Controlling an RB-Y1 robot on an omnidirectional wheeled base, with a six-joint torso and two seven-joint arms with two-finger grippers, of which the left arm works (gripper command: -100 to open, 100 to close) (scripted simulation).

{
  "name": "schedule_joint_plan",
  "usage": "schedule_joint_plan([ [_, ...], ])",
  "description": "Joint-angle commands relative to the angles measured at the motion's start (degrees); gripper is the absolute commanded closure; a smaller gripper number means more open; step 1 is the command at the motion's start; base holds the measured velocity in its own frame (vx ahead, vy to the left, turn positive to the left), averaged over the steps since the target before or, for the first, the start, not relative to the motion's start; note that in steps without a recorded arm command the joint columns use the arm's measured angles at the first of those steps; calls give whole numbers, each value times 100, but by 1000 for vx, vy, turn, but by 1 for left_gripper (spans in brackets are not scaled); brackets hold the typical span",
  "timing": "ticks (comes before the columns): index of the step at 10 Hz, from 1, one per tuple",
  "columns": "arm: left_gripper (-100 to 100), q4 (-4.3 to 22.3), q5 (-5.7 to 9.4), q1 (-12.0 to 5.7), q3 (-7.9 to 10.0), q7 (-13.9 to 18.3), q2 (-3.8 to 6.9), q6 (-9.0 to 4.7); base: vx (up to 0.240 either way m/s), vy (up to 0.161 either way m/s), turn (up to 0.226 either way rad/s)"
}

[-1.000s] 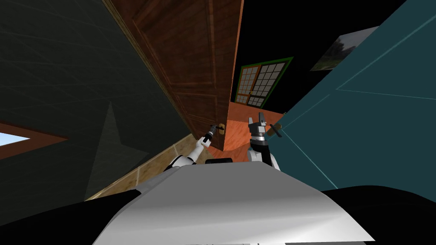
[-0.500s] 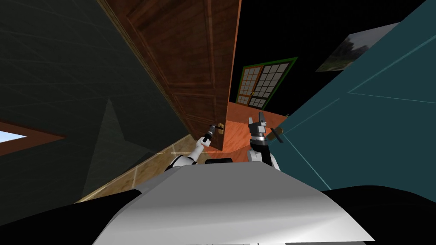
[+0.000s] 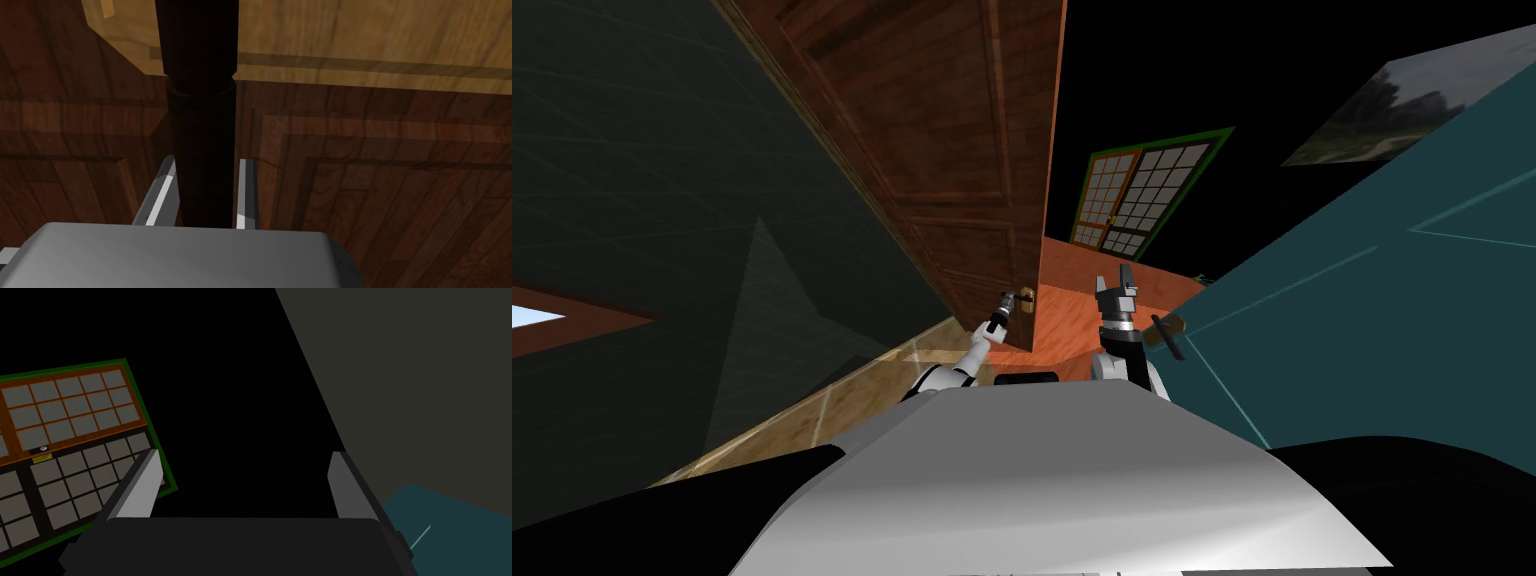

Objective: Push the door open

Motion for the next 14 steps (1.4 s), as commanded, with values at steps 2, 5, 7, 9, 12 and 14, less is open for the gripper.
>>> schedule_joint_plan([
  [2, 100, -11, 18, -7, 75, -32, -11, 12, 40, -132, 62],
  [5, 100, -22, 58, 7, 346, -275, 126, 44, 191, -54, 110],
  [7, 100, -25, 71, 15, 448, -374, 101, 56, 198, -62, 51],
  [9, 100, -27, 81, 21, 526, -449, 57, 66, 106, -43, 54],
  [12, 100, -32, 103, 35, 693, -611, -125, 86, 144, -122, 115],
  [14, 100, -34, 114, 42, 782, -697, -281, 96, 105, -180, 122],
])
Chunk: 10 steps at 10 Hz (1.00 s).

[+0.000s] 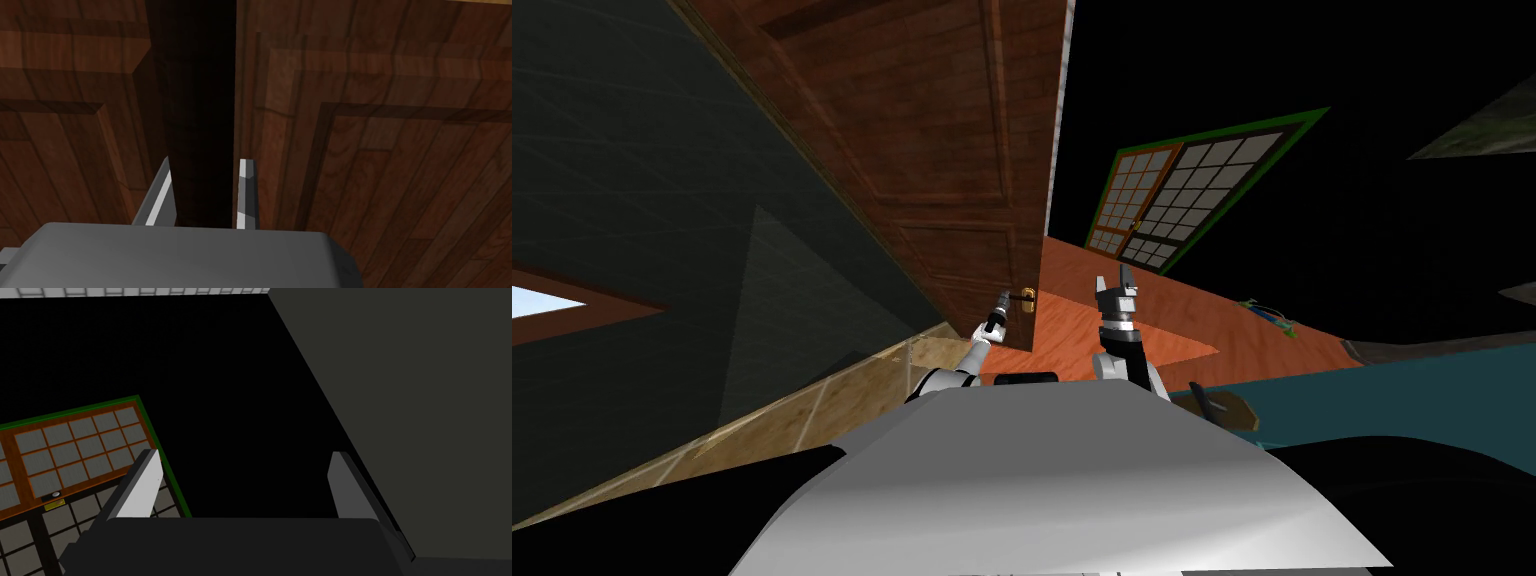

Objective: Push the door open

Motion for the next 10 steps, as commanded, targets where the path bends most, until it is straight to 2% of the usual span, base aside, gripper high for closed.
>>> schedule_joint_plan([
  [1, 100, -37, 6, -4, 56, -63, -126, 7, 44, -181, 93],
  [2, 100, -38, 7, -3, 68, -75, -158, 8, -62, -206, 51],
  [3, 100, -143, 14, 22, 96, -53, -58, 35, -33, -75, 65],
  [4, 100, -122, 93, 8, 151, -134, 42, 29, 87, 49, 23],
  [7, 100, -74, 218, -20, 192, -263, 130, 9, 124, 65, -17],
  [8, 100, -74, 218, -20, 192, -263, 130, 9, 107, 32, -39],
  [9, 100, -44, 296, -38, 219, -345, 172, -4, 119, 21, 4],
  [10, 100, -44, 296, -38, 219, -345, 172, -4, 98, 16, 29],
])
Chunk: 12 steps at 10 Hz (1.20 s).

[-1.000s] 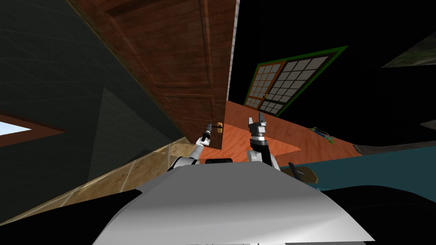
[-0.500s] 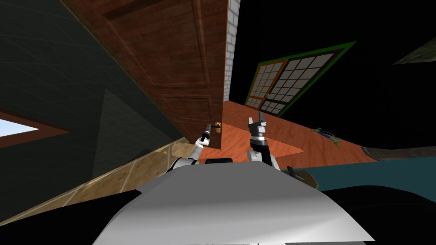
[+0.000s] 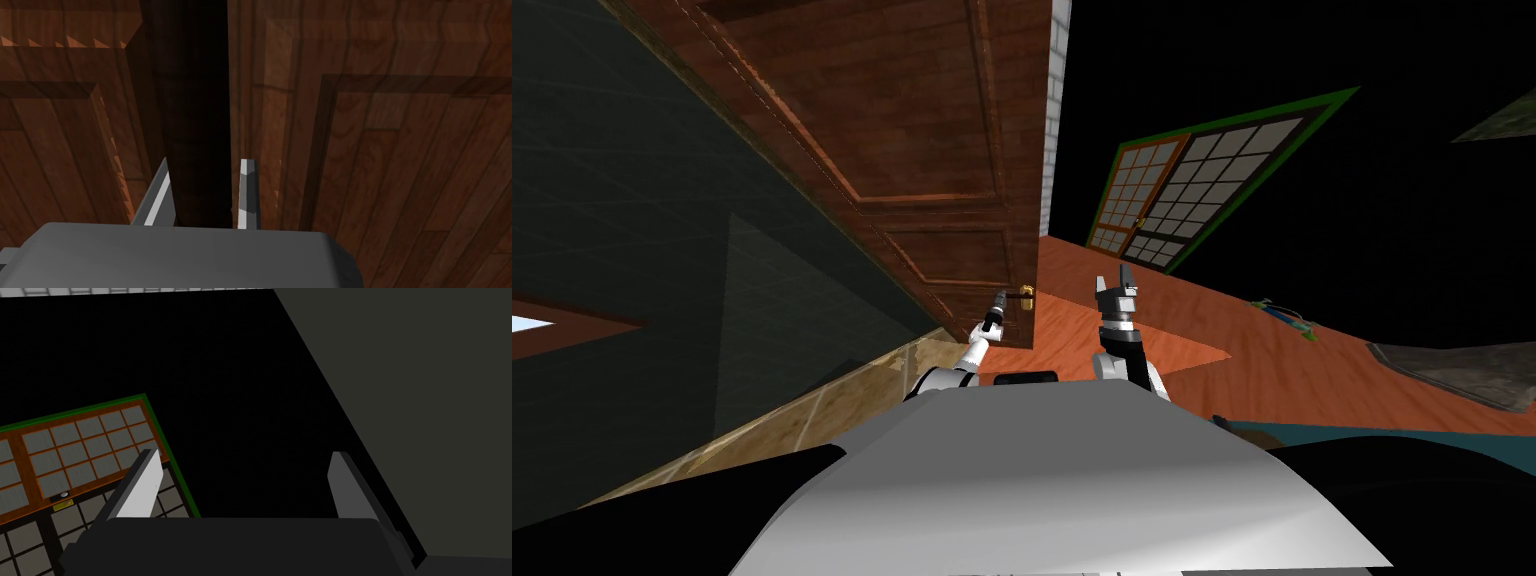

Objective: Push the door open

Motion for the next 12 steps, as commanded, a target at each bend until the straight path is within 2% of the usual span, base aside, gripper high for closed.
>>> schedule_joint_plan([
  [1, 100, -174, 18, 40, 69, -43, 82, 77, 41, 8, -6],
  [2, 100, -174, 18, 40, 69, -43, 82, 77, 7, -2, 6],
  [3, 100, -116, 170, 6, 120, -200, 139, 52, 94, 25, 32],
  [5, 100, -103, 202, -1, 131, -234, 148, 46, 117, 4, -19],
  [6, 100, -65, 303, -24, 165, -339, 167, 30, 112, -19, 3],
  [8, 100, -65, 303, -24, 165, -339, 167, 30, 72, -3, 31],
  [9, 100, -11, 442, -55, 211, -483, 176, 7, 83, -2, 50],
  [10, 100, -11, 442, -55, 211, -483, 176, 7, 89, 18, 120],
  [11, -100, 229, 595, -200, 178, -591, 300, -104, 51, 111, 72],
  [12, -100, 262, 690, -220, 164, -667, 355, -122, 47, 163, 20],
])
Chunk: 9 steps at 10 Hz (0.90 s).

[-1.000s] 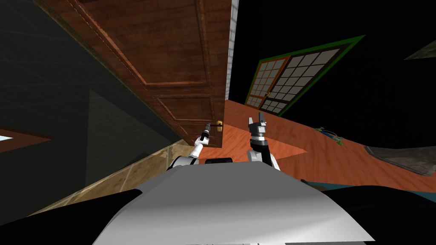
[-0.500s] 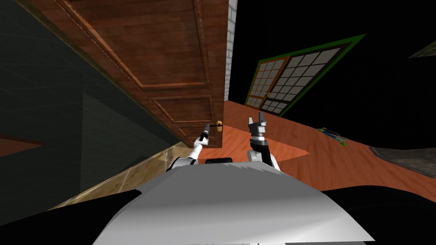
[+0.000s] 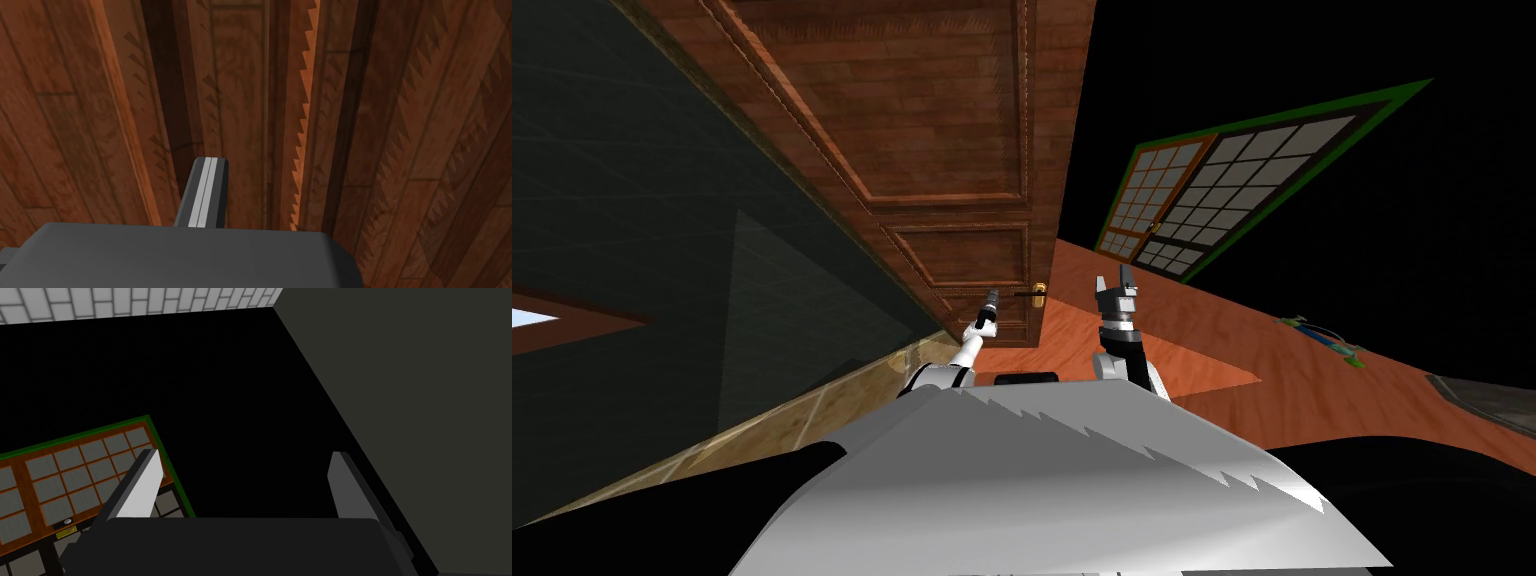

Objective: Push the door open

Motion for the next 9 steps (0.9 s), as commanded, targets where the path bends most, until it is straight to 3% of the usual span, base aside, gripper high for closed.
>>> schedule_joint_plan([
  [1, -100, 100, 160, -48, -17, -151, 69, -59, 47, 146, -17],
  [5, -100, 234, 544, -128, -73, -458, 123, -131, 6, 96, 37],
  [9, -100, 369, 932, -209, -130, -769, 6, -205, -27, 23, 25],
])
